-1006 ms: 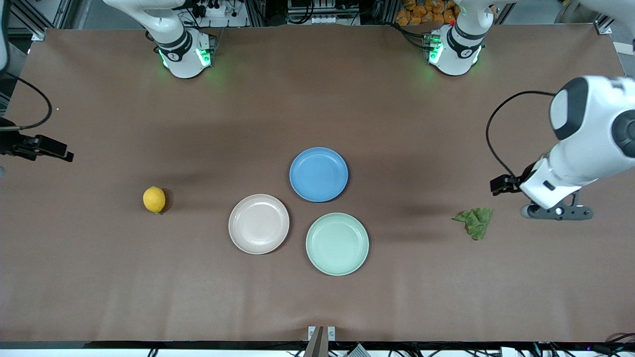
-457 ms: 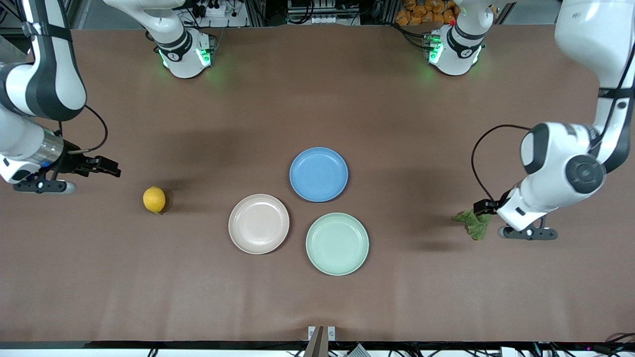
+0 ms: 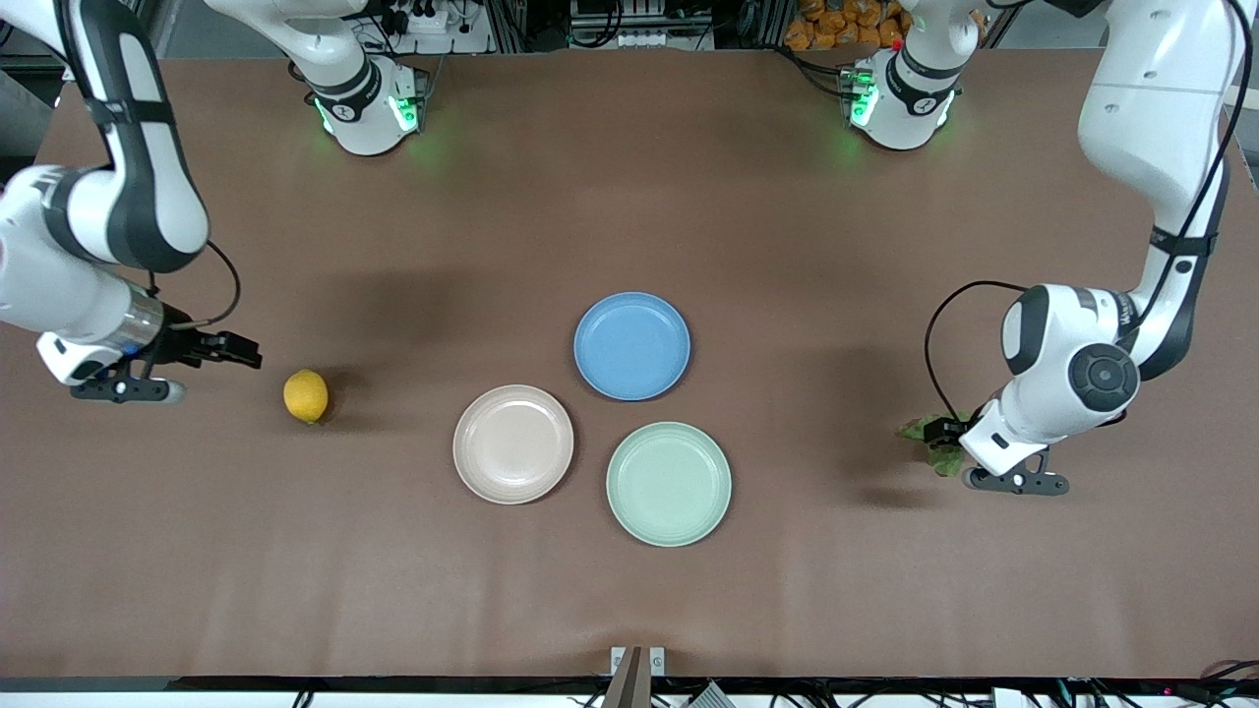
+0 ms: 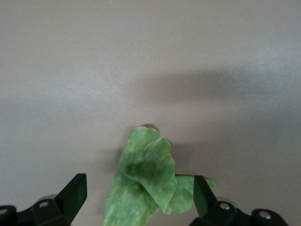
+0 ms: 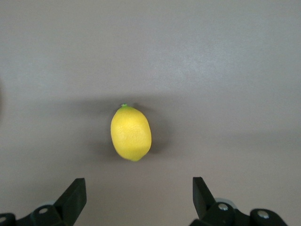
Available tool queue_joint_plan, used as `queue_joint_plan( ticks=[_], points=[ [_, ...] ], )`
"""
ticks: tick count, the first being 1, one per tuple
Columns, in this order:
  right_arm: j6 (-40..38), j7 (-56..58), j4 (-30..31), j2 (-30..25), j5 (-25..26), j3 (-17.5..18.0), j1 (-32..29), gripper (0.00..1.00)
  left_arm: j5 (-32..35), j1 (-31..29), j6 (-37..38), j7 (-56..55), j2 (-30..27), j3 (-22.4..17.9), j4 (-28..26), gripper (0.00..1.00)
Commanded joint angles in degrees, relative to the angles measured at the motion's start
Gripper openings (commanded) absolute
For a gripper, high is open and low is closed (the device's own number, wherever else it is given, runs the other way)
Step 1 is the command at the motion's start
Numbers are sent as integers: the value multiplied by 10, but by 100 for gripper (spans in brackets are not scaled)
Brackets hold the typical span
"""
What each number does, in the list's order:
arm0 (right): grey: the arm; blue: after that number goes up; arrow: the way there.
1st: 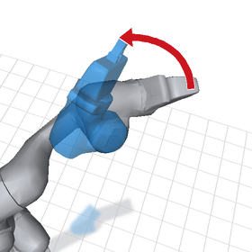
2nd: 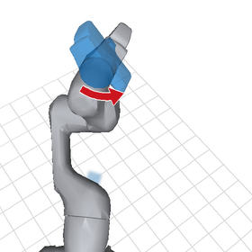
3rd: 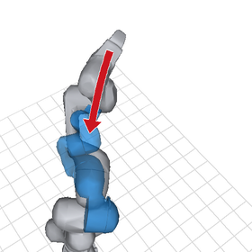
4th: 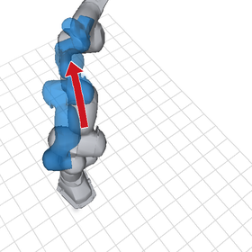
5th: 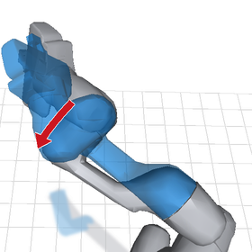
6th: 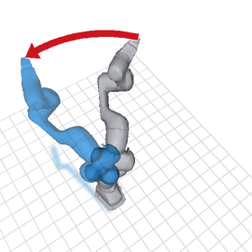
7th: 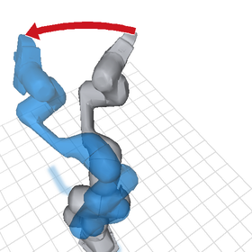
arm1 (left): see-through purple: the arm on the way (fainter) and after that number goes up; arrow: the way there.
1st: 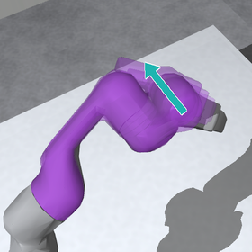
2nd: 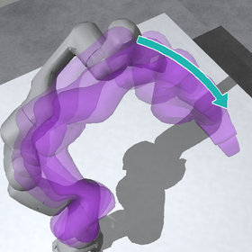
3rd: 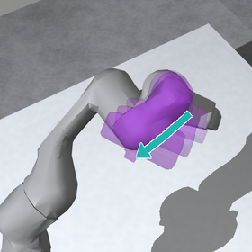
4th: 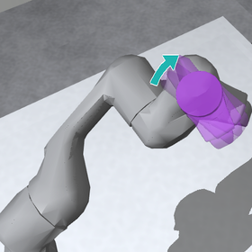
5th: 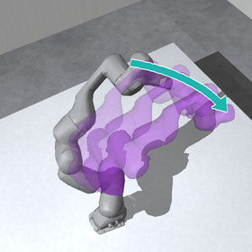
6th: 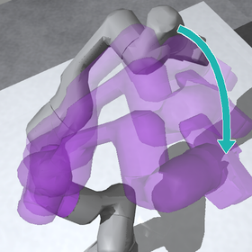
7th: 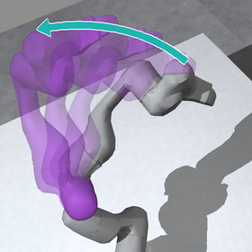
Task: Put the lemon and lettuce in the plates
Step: 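Reach the right gripper to the lemon while the left gripper reaches the lettuce, then close the right gripper on the lemon while the left gripper grasps lettuce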
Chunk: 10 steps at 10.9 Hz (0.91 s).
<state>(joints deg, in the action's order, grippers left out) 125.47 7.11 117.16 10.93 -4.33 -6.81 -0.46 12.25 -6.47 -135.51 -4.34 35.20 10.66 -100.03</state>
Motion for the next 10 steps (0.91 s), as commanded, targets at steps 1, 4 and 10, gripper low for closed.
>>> queue_joint_plan(
  ticks=[1, 4, 10],
  points=[
    [63, -1, 28, 23, -3, 7, 5, 100, 11, -2, -10, -3, 28, 2, 14, 100],
    [117, 0, 33, 73, -3, 9, 25, 100, 11, -2, -7, -4, 33, 2, 10, 100],
    [161, 0, 39, 120, -2, 9, 34, 100, 11, -11, -8, -2, 51, 2, 10, 70]
  ],
)
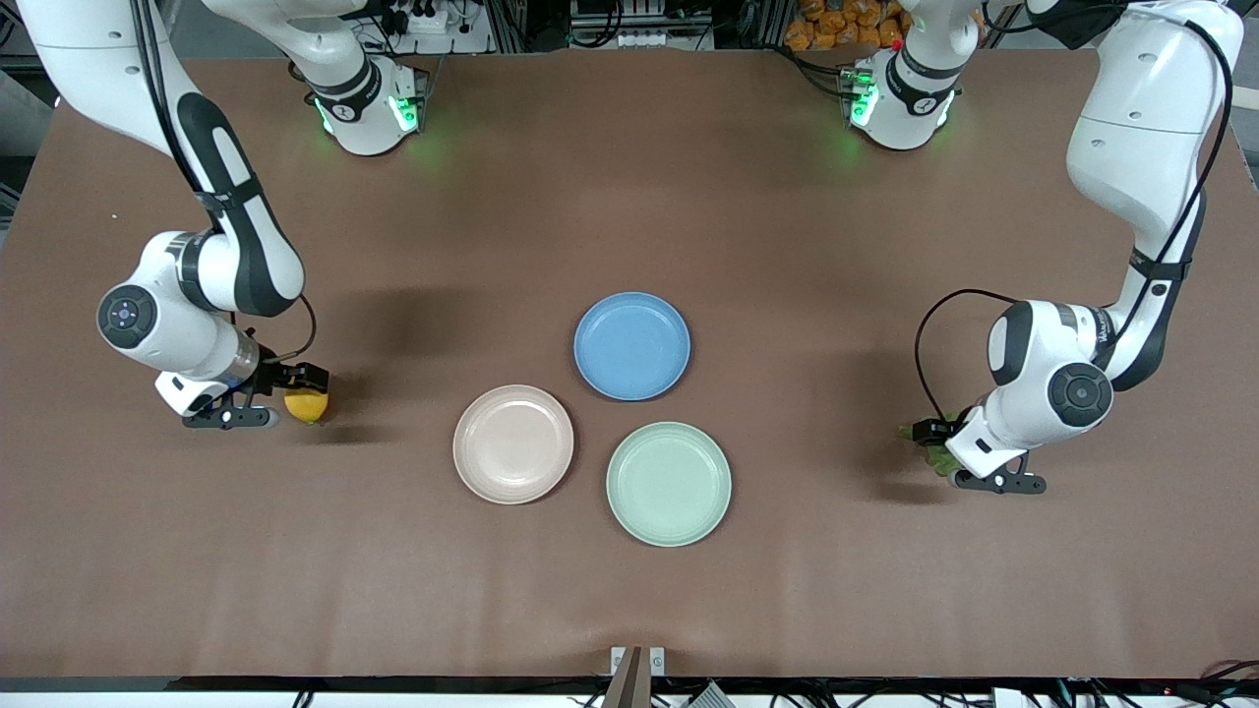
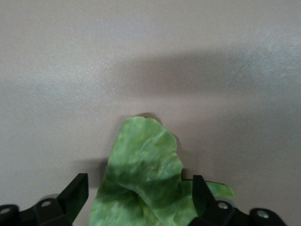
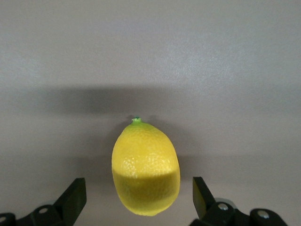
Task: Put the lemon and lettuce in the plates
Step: 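Close the right gripper on the lemon while the left gripper grasps lettuce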
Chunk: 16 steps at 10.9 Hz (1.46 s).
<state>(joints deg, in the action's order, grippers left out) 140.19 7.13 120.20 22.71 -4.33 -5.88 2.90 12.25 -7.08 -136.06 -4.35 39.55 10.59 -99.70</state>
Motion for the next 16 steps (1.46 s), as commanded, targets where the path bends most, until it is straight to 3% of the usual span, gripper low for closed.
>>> queue_joint_plan(
  ticks=[1, 4, 5, 10, 14, 16],
  points=[
    [27, 0, 13, 13, -2, 0, 1, 100, 11, -5, -3, -2, 8, 2, 7, 54],
    [64, 1, 23, 37, -2, 0, 1, 100, 12, -3, -3, -1, 6, 2, 9, 7],
    [65, 0, 23, 39, -2, 0, 1, 100, 12, -2, -2, 0, 3, 3, 12, 0],
    [82, 0, 22, 53, -3, 0, 3, 100, 17, 3, 18, 12, -36, 16, 13, 0],
    [98, 0, 21, 66, -4, 0, 6, 100, 20, 3, 76, 21, -118, 87, 20, 0],
    [98, 0, 21, 66, -3, 1, 6, 100, 16, -1, 97, 21, -128, 127, 46, 0]
  ],
)
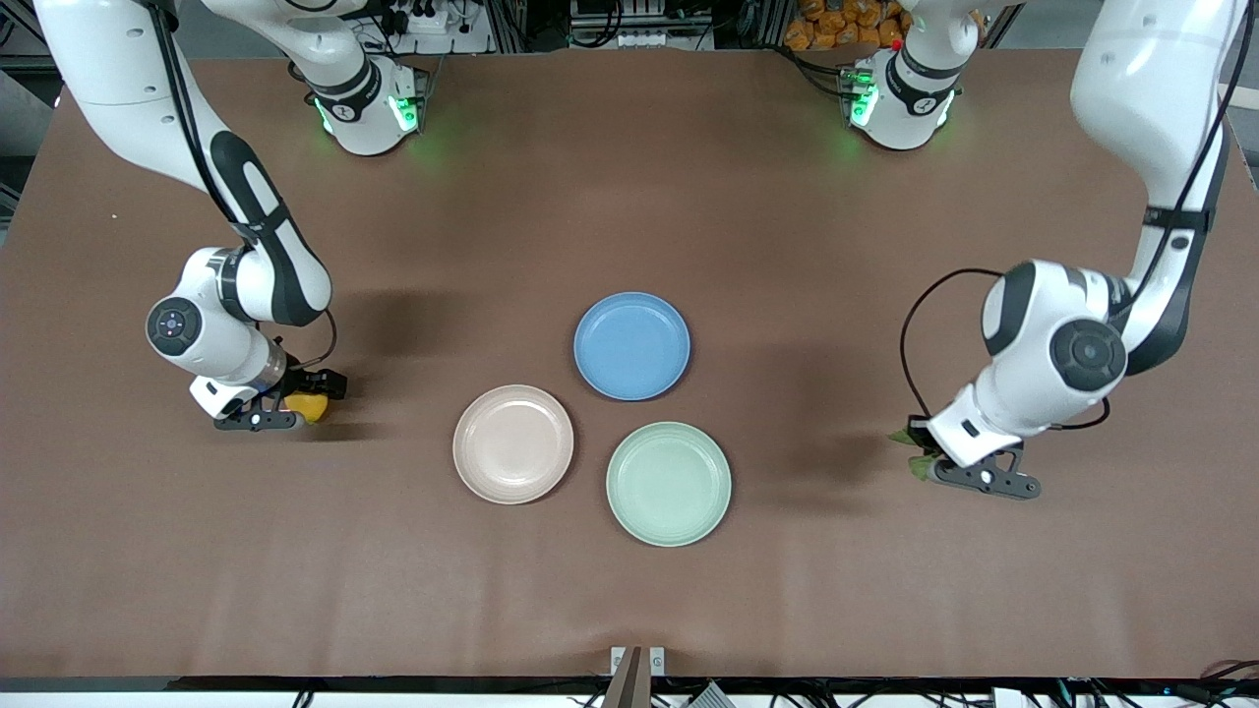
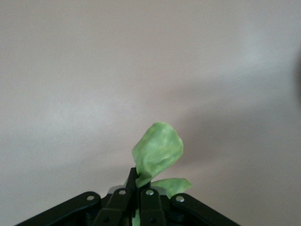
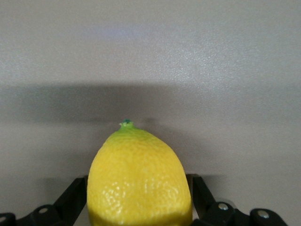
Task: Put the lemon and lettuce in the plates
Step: 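Carry the lettuce with the left gripper onto the mint green plate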
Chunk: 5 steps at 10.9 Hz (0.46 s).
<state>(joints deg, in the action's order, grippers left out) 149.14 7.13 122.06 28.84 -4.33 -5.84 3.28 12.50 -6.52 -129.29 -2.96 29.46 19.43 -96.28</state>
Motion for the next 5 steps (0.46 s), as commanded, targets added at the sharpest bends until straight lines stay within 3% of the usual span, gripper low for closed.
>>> queue_joint_plan(
  ticks=[1, 3, 5],
  points=[
    [9, 0, 3, 5, -3, 0, 2, 94, 9, -10, 29, 9, -27, 60, 14, 0],
    [2, 1, 1, 5, -3, 0, 2, 69, 11, 2, 27, -1, -21, 95, 27, 0],
    [-1, 0, -2, 4, -3, 0, 3, 51, 12, 39, 5, 4, 7, 101, 61, 0]
  ],
)
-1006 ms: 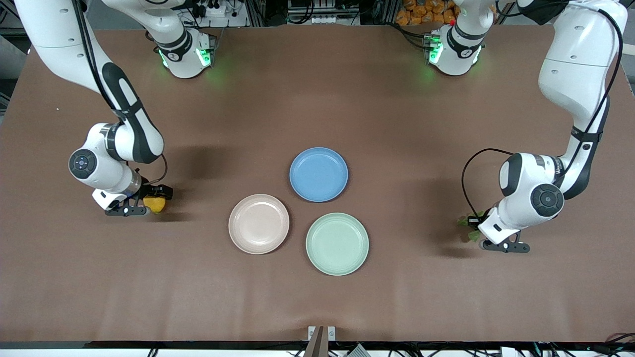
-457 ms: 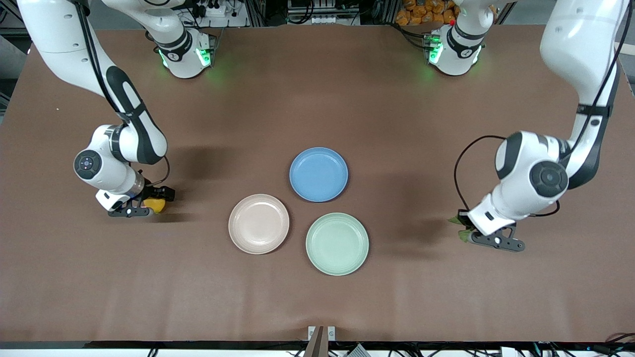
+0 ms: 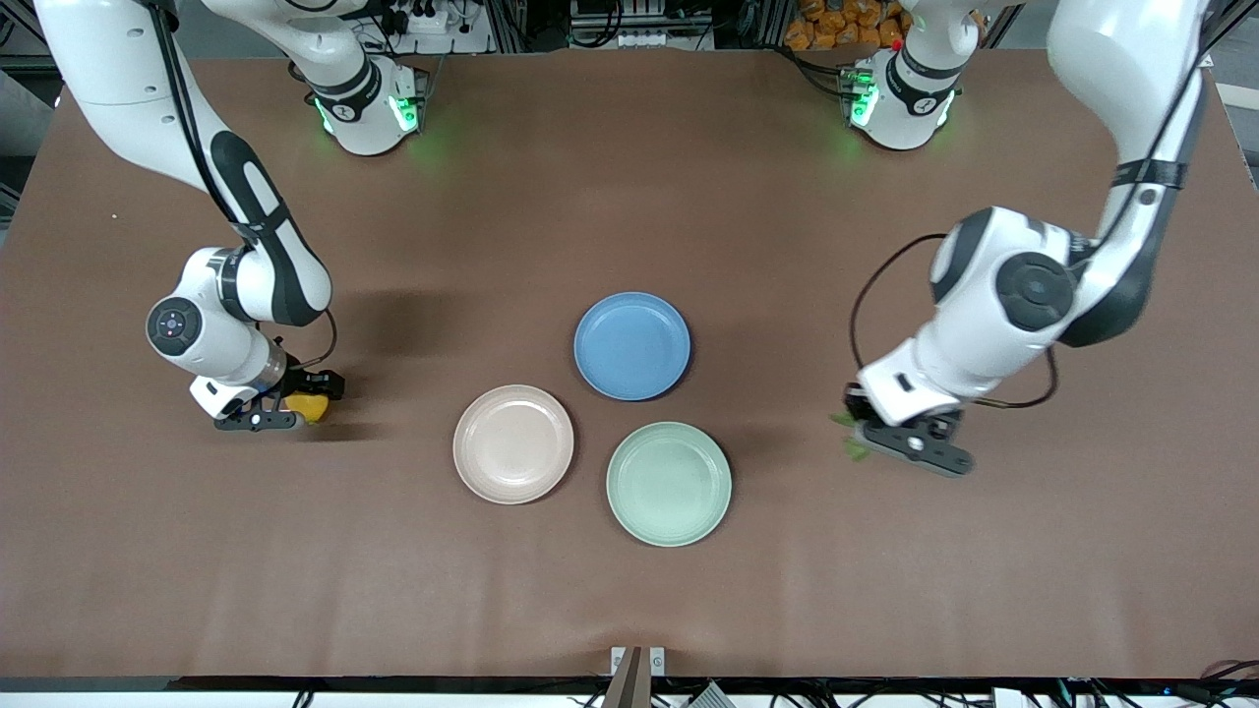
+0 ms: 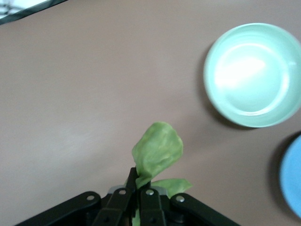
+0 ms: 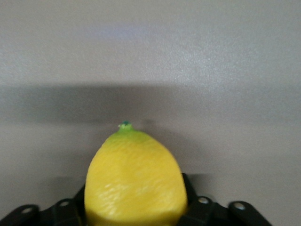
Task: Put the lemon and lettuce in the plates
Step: 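Carry the lettuce with the left gripper onto the mint green plate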
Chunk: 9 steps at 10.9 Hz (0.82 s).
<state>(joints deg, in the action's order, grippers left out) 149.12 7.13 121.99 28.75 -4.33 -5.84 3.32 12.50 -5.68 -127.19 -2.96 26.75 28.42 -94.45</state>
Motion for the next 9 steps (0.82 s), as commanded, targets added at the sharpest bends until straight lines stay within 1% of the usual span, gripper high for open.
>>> queue_joint_plan(
  ticks=[1, 2, 3, 4, 7, 8, 9],
  points=[
    [-5, 0, -4, 3, -3, 0, 3, 44, 12, 47, -48, 5, 52, 12, 54, 0],
    [-20, 0, -14, 0, -3, 0, 3, 39, 13, 58, -95, 7, 66, 10, 54, 0],
    [-49, 0, -30, -2, -3, 0, 3, 38, 13, 64, -134, 8, 89, 10, 54, 0],
    [-72, -1, -45, -4, -3, 0, 4, 36, 13, 81, -171, 8, 107, 9, 55, 0],
    [-110, -4, -83, -5, -4, 0, 7, 36, 14, 125, -200, 8, 167, 0, 98, 0],
    [-124, -5, -97, -8, -7, 0, 9, 36, 13, 147, -221, 4, 179, -12, 102, 0],
    [-145, -7, -118, -8, -9, 0, 14, 36, 12, 175, -245, 2, 189, -35, 103, 0]
  ],
)
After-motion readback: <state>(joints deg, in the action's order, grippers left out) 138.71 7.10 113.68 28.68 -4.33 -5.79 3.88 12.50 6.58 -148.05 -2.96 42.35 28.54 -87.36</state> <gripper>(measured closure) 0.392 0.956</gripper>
